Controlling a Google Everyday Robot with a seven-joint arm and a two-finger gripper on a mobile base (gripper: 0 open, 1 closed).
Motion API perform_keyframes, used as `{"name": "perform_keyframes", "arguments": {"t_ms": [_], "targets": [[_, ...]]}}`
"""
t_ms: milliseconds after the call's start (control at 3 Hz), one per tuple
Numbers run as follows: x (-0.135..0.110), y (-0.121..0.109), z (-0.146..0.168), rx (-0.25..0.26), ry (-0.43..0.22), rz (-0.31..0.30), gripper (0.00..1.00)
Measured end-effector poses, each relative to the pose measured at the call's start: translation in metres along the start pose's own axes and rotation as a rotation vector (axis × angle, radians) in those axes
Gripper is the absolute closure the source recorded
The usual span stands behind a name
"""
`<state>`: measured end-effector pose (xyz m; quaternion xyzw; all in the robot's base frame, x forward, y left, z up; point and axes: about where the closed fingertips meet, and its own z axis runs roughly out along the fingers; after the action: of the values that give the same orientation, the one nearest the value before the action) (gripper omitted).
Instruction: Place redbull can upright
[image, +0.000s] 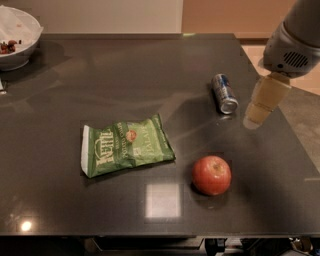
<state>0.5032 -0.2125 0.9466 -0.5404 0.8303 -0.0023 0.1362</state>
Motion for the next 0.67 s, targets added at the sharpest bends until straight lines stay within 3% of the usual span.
{"name": "perform_keyframes", "arguments": {"t_ms": [333,667], "targets": [[-0.007,-0.033,0.025,-0.015,0.018,0.11,0.0],[-0.012,-0.07,0.052,-0.035,0.058,0.258,0.0]]}}
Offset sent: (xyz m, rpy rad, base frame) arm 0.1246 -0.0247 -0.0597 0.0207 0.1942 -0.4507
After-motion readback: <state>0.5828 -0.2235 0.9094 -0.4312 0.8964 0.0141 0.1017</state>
